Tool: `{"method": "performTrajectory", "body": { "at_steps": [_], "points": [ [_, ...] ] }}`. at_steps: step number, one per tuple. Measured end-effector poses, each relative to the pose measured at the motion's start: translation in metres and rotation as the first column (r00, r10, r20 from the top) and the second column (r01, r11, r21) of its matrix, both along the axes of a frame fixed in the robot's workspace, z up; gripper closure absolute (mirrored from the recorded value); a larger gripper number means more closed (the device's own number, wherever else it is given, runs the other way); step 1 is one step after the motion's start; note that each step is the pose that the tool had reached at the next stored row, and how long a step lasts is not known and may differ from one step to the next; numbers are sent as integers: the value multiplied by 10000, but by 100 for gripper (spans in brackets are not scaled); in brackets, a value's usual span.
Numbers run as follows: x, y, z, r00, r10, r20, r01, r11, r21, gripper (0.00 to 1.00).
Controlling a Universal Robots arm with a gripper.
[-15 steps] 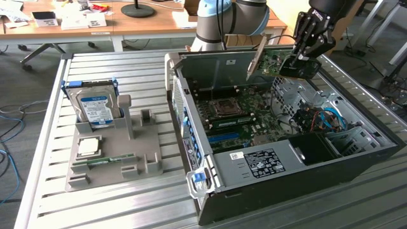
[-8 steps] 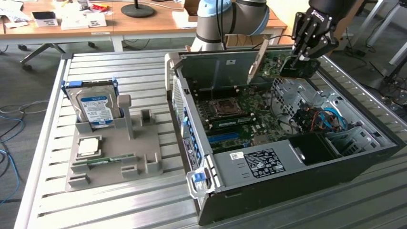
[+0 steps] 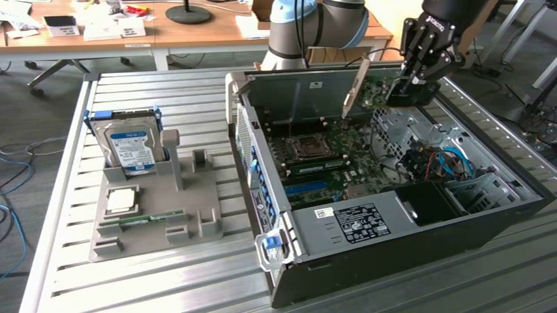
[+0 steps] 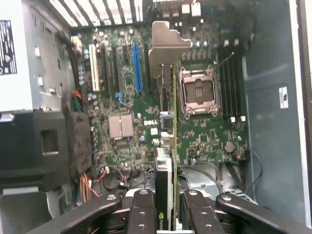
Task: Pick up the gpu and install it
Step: 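Insert the gpu into the slot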
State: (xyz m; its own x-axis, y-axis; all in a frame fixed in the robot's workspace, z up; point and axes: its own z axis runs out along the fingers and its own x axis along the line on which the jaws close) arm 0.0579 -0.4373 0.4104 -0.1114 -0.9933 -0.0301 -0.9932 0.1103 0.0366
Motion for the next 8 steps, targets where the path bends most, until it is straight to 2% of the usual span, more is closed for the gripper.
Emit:
{"method": "performTrajectory", "body": {
  "at_steps": [3, 5, 6, 8],
  "points": [
    [-6, 0, -11, 9995, 78, 290, -78, 10000, 0, 73],
    [-11, 0, -17, 9990, 130, 436, -130, 9999, -3, 73],
    [-17, 0, -18, 9988, 154, 472, -154, 9999, -4, 73],
    [-39, 0, -21, 9987, 173, 485, -173, 9999, -2, 73]
  ]
}}
